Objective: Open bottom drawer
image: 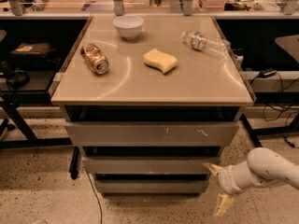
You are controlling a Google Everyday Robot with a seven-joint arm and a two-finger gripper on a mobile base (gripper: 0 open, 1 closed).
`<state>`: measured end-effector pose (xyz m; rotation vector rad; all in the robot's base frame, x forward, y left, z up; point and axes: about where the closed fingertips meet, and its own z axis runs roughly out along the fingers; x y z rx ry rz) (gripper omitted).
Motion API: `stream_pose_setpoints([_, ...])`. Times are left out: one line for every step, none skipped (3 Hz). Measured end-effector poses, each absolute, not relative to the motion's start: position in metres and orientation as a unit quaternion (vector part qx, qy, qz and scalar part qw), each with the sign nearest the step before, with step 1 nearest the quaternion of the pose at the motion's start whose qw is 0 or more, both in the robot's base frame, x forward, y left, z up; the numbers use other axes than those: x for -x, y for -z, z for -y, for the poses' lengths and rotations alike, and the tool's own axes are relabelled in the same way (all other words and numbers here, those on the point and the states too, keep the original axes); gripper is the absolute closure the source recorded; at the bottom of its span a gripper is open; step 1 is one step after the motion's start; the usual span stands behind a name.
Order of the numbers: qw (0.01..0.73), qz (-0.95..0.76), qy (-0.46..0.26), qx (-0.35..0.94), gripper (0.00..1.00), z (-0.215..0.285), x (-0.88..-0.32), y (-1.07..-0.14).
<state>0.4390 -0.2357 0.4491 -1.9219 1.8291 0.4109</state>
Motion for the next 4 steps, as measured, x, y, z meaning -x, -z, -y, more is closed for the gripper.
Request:
stream_pose_setpoints([0.251,-0.654,-0.178,0.690,0.00,0.229,-0.438,-0.395])
stream_pose_setpoints([0.251,-0.654,-0.178,0.690,0.00,0.229,-0.438,-0.395])
stream_pose_setpoints([0.260,-0.665,-0.192,0.673,0.00,0.226,-0.435,-0.353])
stream_pose_setpoints([0.288,-0.680,-0.196,0.645,0.00,0.226,-0.441,-0.292])
